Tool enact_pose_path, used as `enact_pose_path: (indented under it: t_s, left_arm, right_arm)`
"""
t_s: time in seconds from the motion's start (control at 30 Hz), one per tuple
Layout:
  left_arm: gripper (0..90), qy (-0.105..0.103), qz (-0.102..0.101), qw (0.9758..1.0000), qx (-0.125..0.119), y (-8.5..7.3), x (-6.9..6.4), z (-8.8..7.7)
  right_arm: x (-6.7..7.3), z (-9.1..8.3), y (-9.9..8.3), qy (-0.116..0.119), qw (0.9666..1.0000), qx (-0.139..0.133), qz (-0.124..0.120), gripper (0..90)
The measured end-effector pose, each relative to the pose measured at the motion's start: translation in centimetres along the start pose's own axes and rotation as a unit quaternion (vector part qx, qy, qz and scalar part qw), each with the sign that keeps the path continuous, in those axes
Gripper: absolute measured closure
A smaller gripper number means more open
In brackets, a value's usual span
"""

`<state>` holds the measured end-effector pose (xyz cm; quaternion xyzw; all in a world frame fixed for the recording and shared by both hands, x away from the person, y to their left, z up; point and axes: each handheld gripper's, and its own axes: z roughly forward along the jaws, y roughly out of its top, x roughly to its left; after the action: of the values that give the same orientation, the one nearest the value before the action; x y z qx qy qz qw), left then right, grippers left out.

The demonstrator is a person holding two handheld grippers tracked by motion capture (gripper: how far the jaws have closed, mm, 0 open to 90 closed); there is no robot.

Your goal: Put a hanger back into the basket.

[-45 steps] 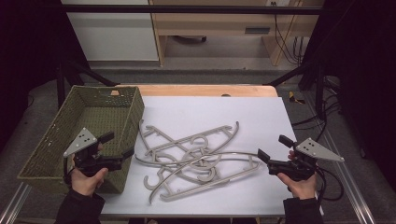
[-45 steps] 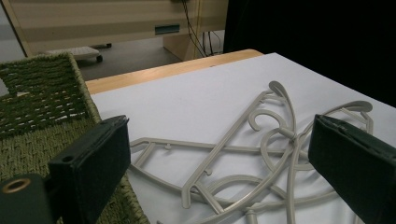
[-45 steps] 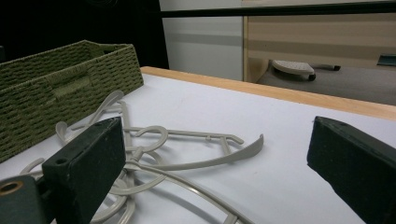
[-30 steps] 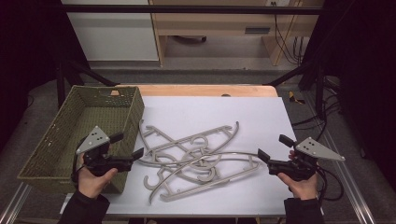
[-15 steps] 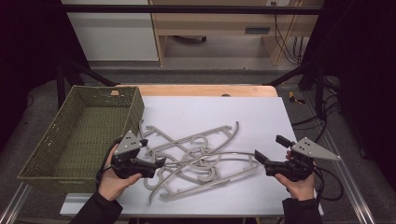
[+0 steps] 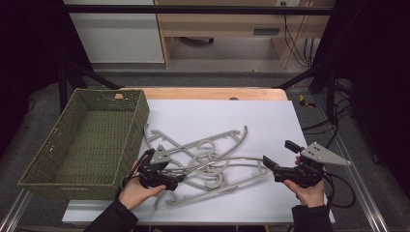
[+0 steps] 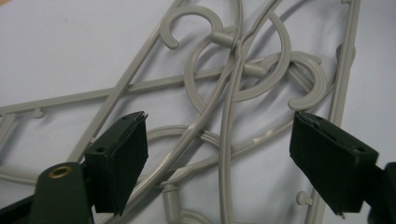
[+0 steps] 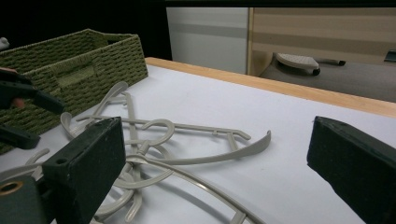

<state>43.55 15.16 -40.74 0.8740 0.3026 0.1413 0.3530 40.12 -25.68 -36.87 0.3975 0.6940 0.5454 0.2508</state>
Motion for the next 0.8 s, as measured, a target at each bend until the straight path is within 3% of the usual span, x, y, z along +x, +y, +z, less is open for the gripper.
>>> enact_pose_path:
  t_s: [0.33, 0.53, 0.8]
  left_arm:
    - [39.1, 0.0, 0.015, 0.999, 0.041, 0.2, -0.6, 2.7]
    - [44.5, 0.002, 0.036, 0.9981, 0.051, 0.2, -1.1, 3.4]
    - [54.1, 0.01, 0.04, 0.9962, 0.077, 0.2, -1.4, 5.1]
  right_arm:
    - [0.1, 0.3, -0.1, 0.001, 1.0, 0.004, -0.001, 4.5]
    - [0.1, 0.3, -0.1, 0.001, 1.0, 0.002, 0.0, 4.5]
    - [0.2, 0.4, -0.1, 0.004, 1.0, 0.006, -0.001, 4.4]
